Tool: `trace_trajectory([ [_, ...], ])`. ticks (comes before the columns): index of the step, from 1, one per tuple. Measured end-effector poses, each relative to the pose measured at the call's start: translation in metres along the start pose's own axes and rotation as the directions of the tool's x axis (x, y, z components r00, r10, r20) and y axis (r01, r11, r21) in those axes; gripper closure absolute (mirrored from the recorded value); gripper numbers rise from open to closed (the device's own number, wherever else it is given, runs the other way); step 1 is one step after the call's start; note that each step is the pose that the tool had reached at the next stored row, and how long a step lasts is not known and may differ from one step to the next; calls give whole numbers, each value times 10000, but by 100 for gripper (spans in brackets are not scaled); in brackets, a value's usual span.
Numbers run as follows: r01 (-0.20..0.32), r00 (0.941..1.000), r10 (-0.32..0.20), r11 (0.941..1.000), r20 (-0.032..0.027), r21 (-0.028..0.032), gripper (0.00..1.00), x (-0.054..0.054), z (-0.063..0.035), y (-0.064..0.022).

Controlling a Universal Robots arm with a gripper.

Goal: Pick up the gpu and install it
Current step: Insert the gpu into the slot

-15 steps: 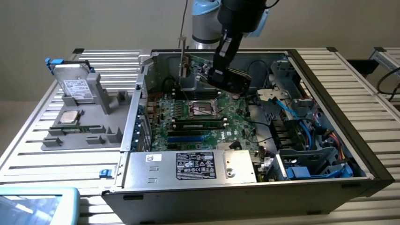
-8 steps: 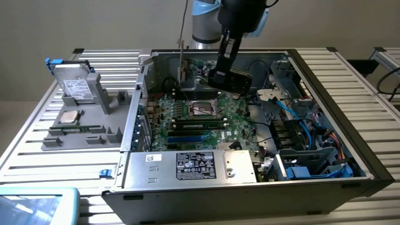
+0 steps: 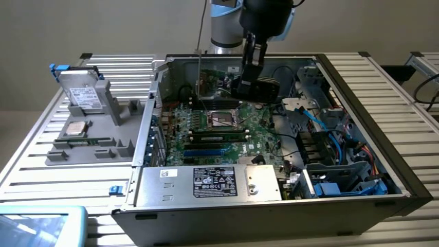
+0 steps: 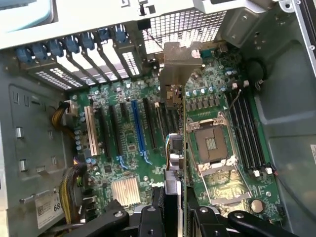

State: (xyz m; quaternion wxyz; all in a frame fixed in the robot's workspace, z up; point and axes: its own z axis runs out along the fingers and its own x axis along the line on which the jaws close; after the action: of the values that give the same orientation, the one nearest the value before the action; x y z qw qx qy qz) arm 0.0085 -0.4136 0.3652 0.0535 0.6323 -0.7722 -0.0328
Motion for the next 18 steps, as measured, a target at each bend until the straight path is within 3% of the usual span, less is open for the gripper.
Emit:
trace_trajectory([
  [4, 582, 9983, -582, 9983, -87, 27, 72, 0, 11, -1],
  [15, 612, 9981, -611, 9981, -90, 29, 72, -1, 11, -1],
  [18, 862, 9962, -861, 9963, -123, 42, 72, -2, 13, 0],
])
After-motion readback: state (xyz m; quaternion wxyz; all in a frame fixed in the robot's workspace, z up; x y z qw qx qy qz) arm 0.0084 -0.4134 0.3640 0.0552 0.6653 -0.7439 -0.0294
